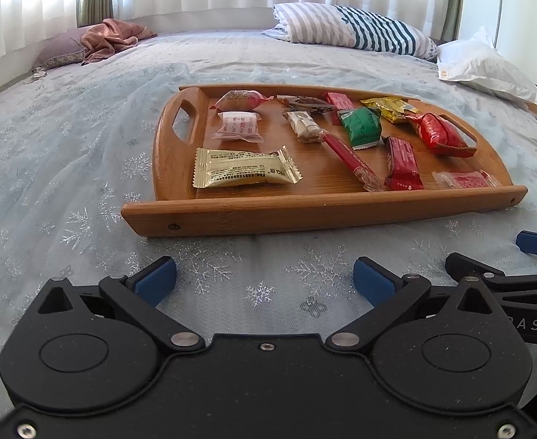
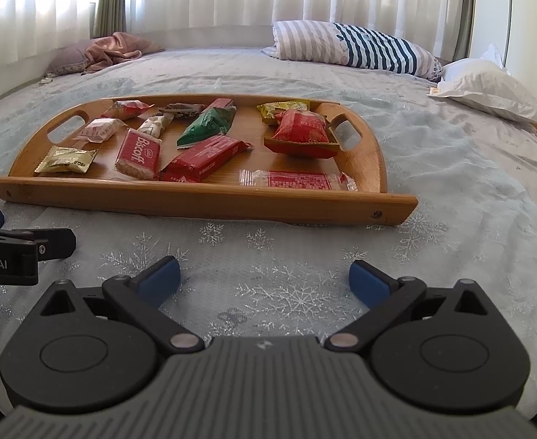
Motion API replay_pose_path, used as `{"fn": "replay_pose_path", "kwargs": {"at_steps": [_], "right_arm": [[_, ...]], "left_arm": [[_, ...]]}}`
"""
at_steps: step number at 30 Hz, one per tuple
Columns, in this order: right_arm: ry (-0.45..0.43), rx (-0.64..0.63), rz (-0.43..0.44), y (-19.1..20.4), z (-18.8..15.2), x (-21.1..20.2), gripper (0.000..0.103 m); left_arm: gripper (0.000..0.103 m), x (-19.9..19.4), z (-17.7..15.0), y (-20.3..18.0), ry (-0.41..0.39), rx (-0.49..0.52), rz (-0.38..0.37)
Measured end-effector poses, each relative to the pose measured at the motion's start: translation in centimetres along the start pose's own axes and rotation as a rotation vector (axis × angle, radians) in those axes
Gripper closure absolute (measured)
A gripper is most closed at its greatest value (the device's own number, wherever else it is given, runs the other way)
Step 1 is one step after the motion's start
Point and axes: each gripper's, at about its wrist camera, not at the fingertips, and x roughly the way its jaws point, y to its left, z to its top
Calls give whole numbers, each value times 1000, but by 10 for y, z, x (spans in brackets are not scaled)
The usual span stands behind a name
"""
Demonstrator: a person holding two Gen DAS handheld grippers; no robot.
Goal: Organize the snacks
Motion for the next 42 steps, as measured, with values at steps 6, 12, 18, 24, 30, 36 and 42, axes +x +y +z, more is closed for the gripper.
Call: {"fn": "replay_pose_path", "kwargs": {"at_steps": [6, 12, 18, 24, 30, 36, 42], "right_arm": [[1, -7, -1, 1, -1, 1, 0], [2, -10, 0, 1, -1, 1, 0], [4, -15, 1, 2, -1, 1, 0], [5, -19, 1, 1, -1, 2, 0], [5, -19, 1, 1, -1, 2, 0], [5, -20, 0, 1, -1, 2, 0], [6, -19, 1, 2, -1, 2, 0]], "left_arm": [[0, -1, -1, 0, -6, 1, 1], [0, -1, -2, -1, -11, 2, 3], [0, -2, -2, -1, -11, 3, 3], [0, -2, -2, 0, -12, 3, 3], [0, -1, -2, -1, -10, 4, 3], [0, -2, -2, -1, -5, 12, 6], [0, -1, -1, -1, -2, 12, 5]]}}
